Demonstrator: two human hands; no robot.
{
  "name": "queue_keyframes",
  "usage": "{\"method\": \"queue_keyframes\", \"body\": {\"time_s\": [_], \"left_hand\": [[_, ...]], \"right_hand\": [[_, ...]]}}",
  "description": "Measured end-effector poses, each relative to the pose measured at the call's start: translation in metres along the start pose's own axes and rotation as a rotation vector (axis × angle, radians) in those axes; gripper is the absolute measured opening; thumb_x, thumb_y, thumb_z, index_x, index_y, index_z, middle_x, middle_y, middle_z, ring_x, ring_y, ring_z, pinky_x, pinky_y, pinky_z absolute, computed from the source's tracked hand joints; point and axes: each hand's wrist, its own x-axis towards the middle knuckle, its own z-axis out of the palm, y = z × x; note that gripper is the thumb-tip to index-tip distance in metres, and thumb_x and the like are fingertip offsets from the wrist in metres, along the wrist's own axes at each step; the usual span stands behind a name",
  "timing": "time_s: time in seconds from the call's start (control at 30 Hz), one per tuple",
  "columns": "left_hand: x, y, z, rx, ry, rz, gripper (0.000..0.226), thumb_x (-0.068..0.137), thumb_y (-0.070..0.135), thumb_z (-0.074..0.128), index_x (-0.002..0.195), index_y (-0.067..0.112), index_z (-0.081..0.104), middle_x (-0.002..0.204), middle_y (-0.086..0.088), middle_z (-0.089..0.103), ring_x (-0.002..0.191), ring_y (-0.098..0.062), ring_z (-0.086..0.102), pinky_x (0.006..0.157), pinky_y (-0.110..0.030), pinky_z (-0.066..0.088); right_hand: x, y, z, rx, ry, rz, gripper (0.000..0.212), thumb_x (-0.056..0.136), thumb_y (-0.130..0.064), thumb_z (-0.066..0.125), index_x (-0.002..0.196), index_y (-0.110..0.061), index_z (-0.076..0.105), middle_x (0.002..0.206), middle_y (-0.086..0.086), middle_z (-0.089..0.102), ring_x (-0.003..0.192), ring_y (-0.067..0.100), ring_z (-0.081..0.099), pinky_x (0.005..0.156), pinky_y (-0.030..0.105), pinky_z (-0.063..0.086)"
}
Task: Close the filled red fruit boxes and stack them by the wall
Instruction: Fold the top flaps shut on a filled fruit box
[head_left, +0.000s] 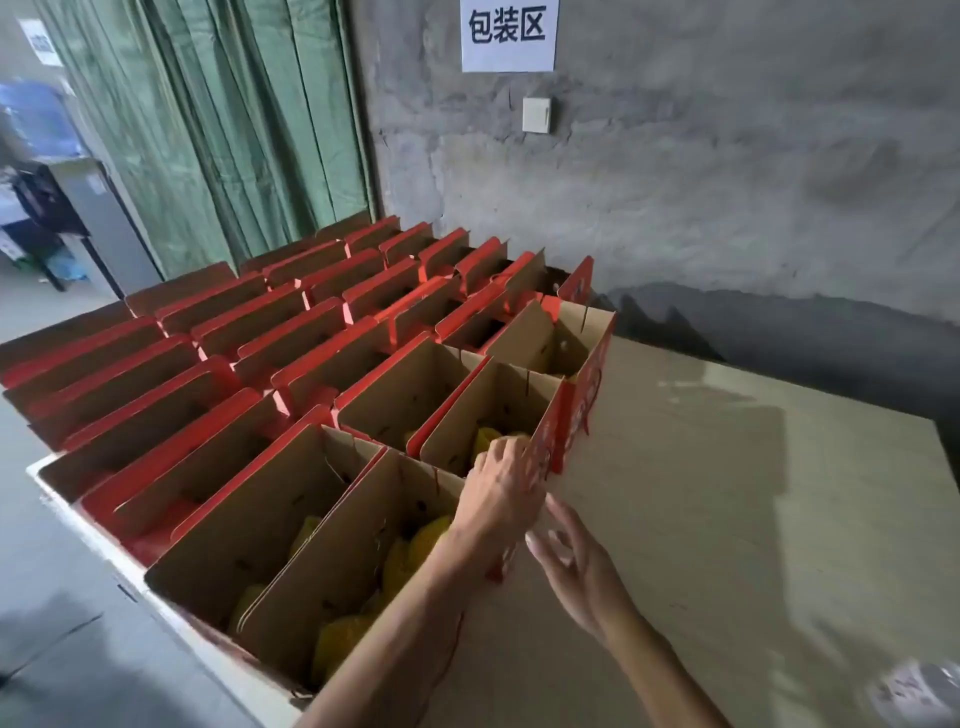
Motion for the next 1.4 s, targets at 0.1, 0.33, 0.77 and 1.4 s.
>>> {"method": "queue_keyframes", "body": {"time_s": [0.1,0.33,0.77,1.4], "left_hand": [[0.035,-0.002,0.01,-0.055,-0.128,-0.183,0.053,0.106,0.037,0.053,0.152,0.019,0.031,0.137,-0.007,0.052,0.092,-0.014,0.058,0.063,-0.024,0.052],[0.063,-0.005,0.035,-0.202,-0.273,-0.322,0.04,0.103,0.029,0.061,0.137,0.019,0.042,0.107,0.0,0.059,0.09,-0.016,0.066,0.072,-0.033,0.061],[0.043,0.005,0.064,-0.082,-0.273,-0.08,0.023,0.103,0.031,0.054,0.123,0.019,0.053,0.105,-0.006,0.065,0.092,-0.027,0.068,0.082,-0.046,0.061],[-0.019,0.065,0.084,-0.136,-0.588,0.511,0.034,0.091,0.026,0.051,0.12,0.031,0.069,0.096,0.001,0.073,0.083,-0.024,0.068,0.074,-0.041,0.055]], "right_hand": [[0.014,-0.012,-0.008,-0.01,-0.011,-0.012,0.07,0.084,-0.087,0.048,0.147,-0.065,0.025,0.134,-0.043,0.042,0.127,-0.009,0.05,0.09,0.006,0.04],[0.027,-0.007,-0.043,-0.031,0.012,0.046,0.068,0.097,-0.06,0.057,0.156,-0.041,0.031,0.157,-0.009,0.046,0.135,0.008,0.049,0.106,0.029,0.045],[0.02,0.018,-0.115,-0.115,0.171,0.061,0.059,0.103,-0.038,0.058,0.156,-0.023,0.037,0.156,-0.004,0.046,0.13,0.01,0.054,0.108,0.037,0.049],[-0.047,0.094,-0.174,-0.768,0.583,-0.129,0.025,0.097,-0.031,0.061,0.096,-0.014,0.079,0.122,0.006,0.069,0.113,0.031,0.058,0.1,0.045,0.048]]}}
